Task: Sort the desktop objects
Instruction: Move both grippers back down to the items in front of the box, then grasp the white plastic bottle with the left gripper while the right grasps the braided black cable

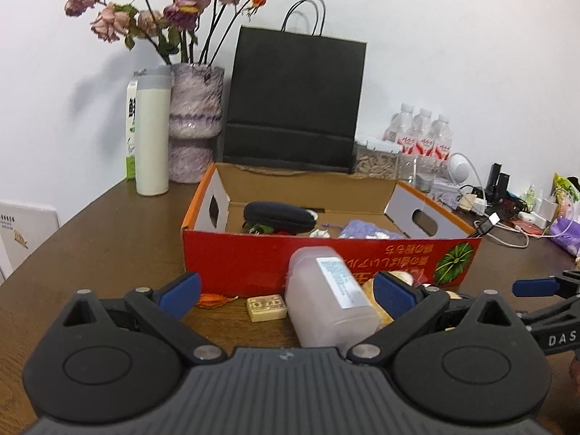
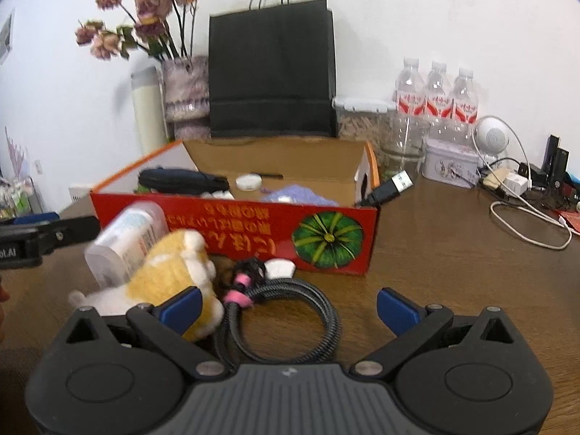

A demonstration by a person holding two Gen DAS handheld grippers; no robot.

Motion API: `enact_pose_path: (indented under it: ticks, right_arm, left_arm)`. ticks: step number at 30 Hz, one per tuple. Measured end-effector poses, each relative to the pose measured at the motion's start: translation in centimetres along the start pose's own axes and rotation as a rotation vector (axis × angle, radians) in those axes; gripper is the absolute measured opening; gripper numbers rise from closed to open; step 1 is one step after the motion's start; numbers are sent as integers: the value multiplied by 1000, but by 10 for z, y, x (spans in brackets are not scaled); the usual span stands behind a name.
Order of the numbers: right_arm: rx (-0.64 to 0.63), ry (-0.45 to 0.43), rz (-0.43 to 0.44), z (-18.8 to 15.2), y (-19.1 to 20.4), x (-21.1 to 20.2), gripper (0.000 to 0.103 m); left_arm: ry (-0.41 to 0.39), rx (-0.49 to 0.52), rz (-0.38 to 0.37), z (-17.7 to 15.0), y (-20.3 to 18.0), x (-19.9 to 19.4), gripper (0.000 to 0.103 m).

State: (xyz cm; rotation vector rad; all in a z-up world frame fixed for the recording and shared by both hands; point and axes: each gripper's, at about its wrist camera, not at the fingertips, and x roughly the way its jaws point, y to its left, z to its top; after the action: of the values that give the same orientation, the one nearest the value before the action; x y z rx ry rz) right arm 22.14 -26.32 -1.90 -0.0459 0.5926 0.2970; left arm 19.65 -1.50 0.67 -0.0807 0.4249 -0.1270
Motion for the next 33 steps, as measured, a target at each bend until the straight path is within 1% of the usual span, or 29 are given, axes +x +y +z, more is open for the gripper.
enact_pose_path:
  ticks: [3,6,13,19,27,33]
  right_arm:
    - [-20,37,-6,-1,-2,4,103]
    - [-41,69,7,-4,0,9,103]
    - [-61,119,4,-10,5,21,103]
    - [-62,131,1,-13,7,29,103]
    - [-38,109,7,-15,6,33,103]
    - [-24,110,-4,-13,5,36,103]
  left_arm:
    - [15,-15,0,0,3,3,103]
    - [21,-17,2,-1,4,4,103]
    - [40,-30,-15,-2,6,7,103]
    - [48,-33,-21,-2,5,8,103]
    - [57,-41,-31,-3,4,8,103]
    - [65,-50,-43,-6,4,9,103]
